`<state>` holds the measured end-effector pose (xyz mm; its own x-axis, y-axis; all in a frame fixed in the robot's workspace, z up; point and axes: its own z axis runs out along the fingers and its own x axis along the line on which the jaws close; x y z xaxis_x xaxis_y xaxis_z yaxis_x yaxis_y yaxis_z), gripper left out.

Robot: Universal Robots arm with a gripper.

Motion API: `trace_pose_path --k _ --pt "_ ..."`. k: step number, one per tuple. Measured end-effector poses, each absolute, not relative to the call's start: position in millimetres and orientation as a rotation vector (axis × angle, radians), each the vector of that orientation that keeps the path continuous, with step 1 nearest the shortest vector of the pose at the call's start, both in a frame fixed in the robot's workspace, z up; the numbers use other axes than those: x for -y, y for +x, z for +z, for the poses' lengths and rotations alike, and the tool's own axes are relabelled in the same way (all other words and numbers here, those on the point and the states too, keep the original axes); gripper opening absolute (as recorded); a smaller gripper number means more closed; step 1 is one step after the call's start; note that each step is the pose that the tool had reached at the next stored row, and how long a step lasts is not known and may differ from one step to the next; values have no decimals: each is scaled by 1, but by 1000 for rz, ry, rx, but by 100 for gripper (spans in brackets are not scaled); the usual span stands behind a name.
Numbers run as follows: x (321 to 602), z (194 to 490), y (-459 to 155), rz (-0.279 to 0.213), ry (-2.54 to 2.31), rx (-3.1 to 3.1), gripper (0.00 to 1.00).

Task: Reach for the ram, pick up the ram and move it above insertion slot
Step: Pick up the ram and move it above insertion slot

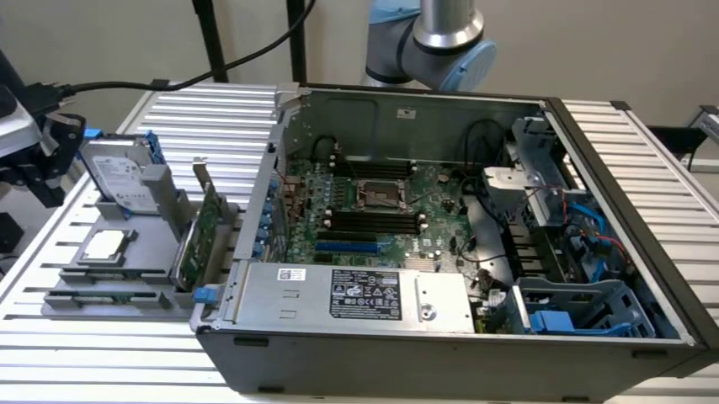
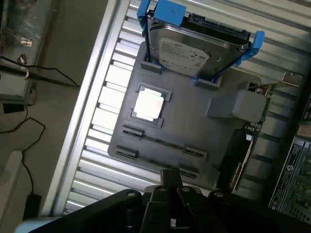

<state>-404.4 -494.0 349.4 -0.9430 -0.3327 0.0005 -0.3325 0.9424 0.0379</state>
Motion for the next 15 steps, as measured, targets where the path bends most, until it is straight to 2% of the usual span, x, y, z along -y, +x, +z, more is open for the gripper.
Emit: trace_pose_path --k 15 --pt "494 349 -404 -56 944 2983 11"
